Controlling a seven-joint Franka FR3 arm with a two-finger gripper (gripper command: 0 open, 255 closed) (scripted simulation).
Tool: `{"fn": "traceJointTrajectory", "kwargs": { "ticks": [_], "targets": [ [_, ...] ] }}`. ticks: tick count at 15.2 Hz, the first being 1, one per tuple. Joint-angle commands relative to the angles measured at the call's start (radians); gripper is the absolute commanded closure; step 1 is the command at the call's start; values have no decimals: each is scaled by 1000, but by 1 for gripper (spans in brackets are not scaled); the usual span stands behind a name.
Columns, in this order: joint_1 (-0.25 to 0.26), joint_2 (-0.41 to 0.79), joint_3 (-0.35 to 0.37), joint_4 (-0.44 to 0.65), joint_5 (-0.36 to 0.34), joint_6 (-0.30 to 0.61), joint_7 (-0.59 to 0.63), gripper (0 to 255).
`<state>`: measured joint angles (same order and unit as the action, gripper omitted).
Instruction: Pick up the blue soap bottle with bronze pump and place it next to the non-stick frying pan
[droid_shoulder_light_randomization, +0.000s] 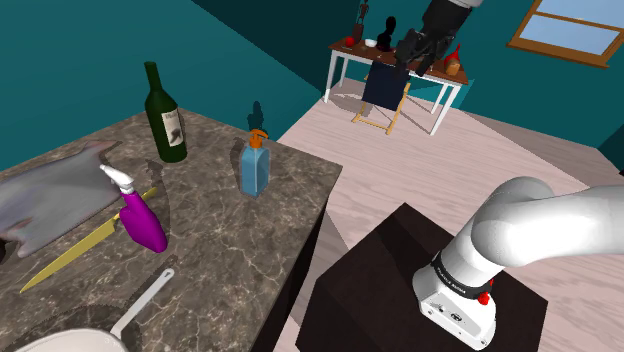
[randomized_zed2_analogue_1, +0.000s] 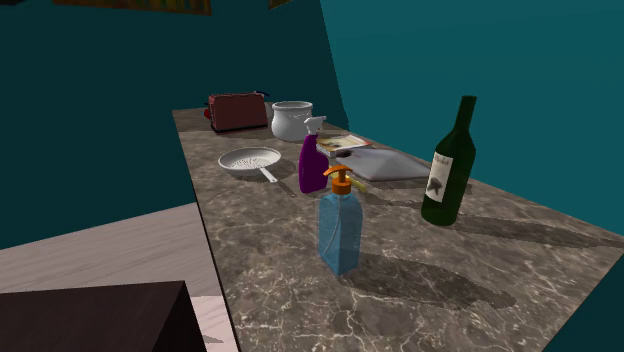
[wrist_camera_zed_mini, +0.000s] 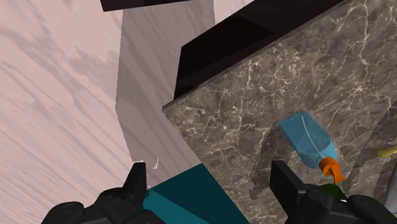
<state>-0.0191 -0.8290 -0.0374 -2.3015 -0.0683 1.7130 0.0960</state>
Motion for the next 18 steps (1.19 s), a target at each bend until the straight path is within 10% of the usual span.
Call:
{"fn": "traceJointTrajectory", "kwargs": {
  "ticks": [1, 18],
  "targets": [
    [0, 0, 0, 0, 0, 0, 0, 0],
    [58, 437, 227, 47, 49, 379, 257, 0]
  ]
}}
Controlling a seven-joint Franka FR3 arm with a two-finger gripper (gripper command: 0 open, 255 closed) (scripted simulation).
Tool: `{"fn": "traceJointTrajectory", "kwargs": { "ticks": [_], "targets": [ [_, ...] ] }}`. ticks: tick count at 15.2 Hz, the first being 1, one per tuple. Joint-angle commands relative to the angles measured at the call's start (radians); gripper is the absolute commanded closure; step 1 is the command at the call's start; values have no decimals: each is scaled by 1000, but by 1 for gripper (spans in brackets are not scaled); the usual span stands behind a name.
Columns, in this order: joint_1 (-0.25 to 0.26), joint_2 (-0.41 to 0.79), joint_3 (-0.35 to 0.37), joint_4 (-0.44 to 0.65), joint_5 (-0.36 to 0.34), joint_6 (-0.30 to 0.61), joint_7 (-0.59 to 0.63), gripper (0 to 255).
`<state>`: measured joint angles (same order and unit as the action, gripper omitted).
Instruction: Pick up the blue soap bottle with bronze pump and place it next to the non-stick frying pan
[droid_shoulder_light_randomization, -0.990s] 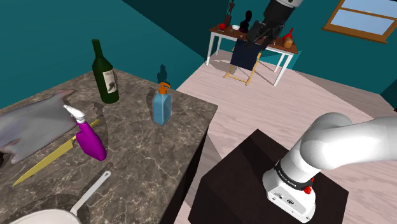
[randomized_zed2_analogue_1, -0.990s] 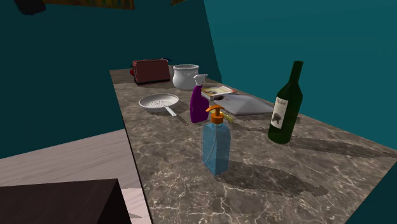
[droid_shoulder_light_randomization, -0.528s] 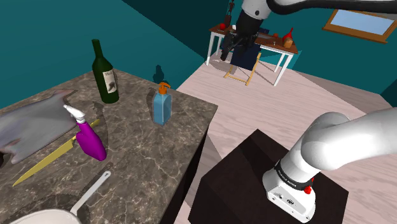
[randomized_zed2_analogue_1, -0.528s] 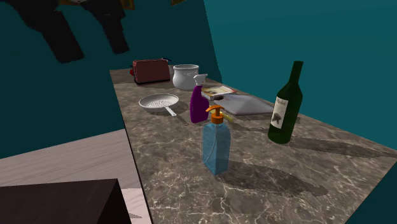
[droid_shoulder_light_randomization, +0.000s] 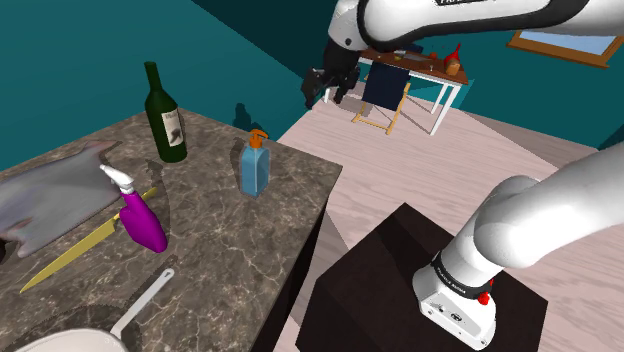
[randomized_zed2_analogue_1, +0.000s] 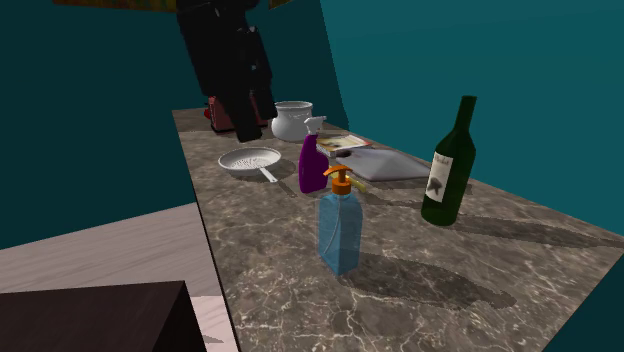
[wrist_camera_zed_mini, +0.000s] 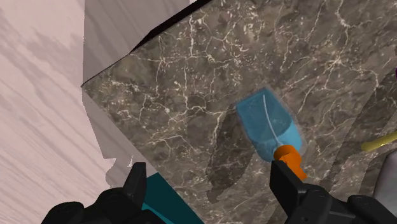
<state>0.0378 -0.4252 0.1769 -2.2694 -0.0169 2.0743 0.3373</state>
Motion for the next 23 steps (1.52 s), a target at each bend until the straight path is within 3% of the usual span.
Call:
{"fn": "traceJointTrajectory", "kwargs": {
  "ticks": [1, 13, 23],
  "targets": [
    [2, 65, 26, 30, -8, 35, 32, 0],
    [37, 494, 144, 298, -159, 163, 258, 0],
    [42, 566, 136, 282, -199, 246, 286, 0]
  ]
}}
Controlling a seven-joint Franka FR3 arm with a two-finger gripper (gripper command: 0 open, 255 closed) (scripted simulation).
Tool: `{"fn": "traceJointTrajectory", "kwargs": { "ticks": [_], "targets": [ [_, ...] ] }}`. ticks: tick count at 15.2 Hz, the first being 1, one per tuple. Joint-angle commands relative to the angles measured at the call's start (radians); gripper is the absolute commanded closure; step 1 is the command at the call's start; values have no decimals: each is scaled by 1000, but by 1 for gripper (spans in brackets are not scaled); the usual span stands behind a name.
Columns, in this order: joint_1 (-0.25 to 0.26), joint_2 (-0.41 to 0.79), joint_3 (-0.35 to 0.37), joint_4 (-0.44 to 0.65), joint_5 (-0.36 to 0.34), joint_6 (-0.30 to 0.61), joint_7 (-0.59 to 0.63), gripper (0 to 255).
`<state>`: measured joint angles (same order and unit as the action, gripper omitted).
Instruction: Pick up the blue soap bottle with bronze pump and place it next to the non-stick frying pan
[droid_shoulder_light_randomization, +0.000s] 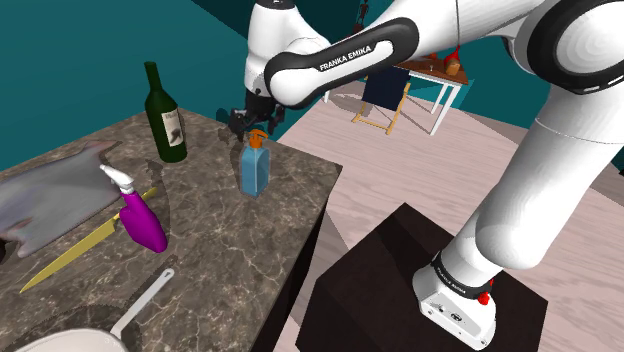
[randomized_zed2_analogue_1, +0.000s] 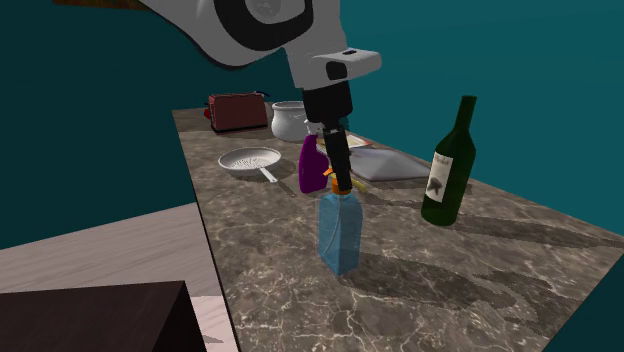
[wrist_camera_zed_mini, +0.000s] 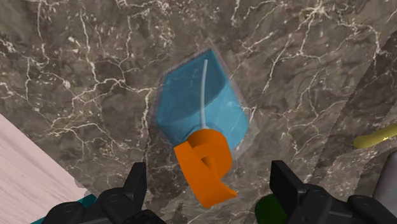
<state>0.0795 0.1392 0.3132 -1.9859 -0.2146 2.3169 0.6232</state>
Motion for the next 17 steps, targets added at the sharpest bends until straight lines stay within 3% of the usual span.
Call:
{"fn": "traceJointTrajectory", "kwargs": {
  "ticks": [1, 6, 7, 17],
  "targets": [
    [0, 2, -1, -1, -1, 4, 1, 0],
    [0, 2, 0, -1, -1, 4, 1, 0],
    [0, 2, 0, -1, -1, 4, 1, 255],
    [-1, -4, 0, 6, 3, -8, -4, 255]
  ]
}}
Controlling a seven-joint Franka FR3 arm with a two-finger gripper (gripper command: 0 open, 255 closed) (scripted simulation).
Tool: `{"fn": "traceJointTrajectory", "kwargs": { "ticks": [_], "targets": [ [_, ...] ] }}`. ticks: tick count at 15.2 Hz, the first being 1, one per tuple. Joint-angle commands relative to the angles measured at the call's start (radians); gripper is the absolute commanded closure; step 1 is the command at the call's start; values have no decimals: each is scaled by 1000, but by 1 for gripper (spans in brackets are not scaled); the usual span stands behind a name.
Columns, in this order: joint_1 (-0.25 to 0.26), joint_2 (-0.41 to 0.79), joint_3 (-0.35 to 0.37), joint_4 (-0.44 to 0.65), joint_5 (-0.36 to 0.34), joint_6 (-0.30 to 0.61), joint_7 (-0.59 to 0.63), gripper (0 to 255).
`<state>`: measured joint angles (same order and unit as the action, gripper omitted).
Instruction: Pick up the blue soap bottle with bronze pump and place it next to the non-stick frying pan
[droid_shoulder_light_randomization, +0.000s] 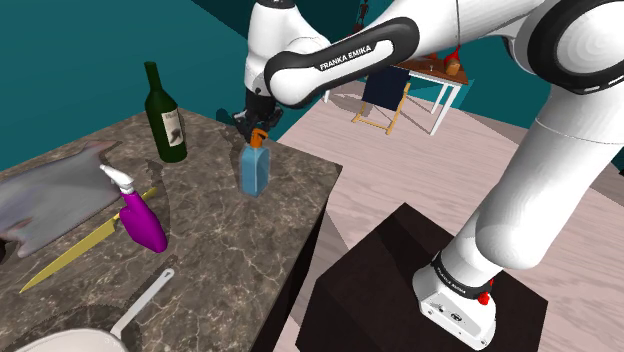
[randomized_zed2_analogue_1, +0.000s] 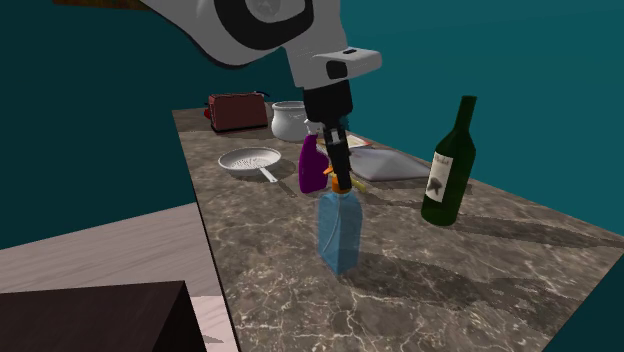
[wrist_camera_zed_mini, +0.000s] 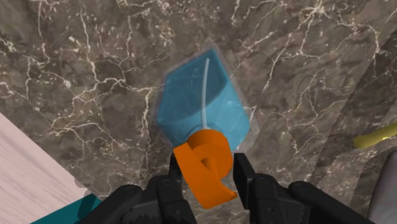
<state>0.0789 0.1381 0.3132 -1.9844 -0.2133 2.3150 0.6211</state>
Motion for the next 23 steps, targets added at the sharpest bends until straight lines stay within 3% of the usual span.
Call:
{"fn": "traceJointTrajectory", "kwargs": {
  "ticks": [1, 23],
  "targets": [
    [0, -8, 1, 11, 6, -18, -5, 255],
    [-2, -74, 9, 229, 61, -294, -65, 255]
  ]
}}
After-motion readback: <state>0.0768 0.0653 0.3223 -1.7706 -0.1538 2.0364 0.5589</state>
